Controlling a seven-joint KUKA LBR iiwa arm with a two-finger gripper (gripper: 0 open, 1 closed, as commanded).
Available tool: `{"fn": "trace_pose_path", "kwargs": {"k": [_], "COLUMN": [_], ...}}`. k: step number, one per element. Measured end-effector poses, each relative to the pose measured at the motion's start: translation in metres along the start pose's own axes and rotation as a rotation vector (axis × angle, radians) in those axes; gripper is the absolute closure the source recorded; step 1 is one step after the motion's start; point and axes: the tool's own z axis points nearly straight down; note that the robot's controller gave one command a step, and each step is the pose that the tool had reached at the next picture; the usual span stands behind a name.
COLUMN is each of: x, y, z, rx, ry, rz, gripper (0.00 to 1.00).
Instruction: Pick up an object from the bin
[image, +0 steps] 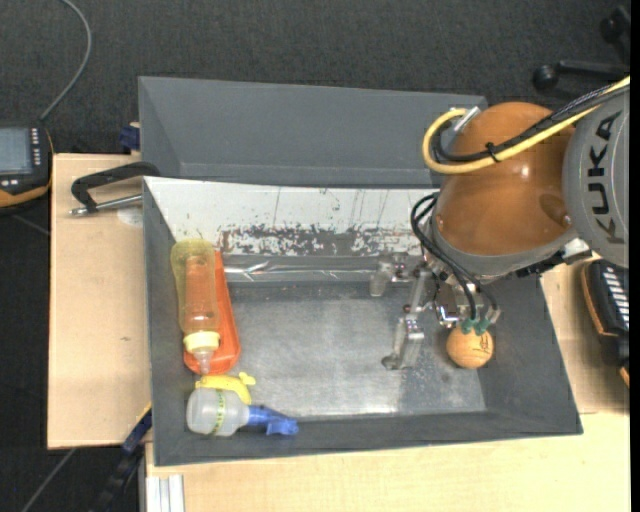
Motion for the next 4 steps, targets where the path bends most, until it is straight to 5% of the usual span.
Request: {"fn": "trace_pose_path", "kwargs": {"k": [1, 2, 3, 4], "x": [-0.001, -0.017, -0.012, -0.005], "y": [0.0, -0.06, -0.08, -0.103], "z": [-0.005, 0.04, 0.111, 0.149], "rx": [-0.001, -0.001, 0.001, -0.001], "ry": [-0.009, -0.009, -0.013, -0.008], "rz": [0.001, -0.026, -0.222, -0.154], "gripper": [0.0, 0.0, 0.0, 0.0]}}
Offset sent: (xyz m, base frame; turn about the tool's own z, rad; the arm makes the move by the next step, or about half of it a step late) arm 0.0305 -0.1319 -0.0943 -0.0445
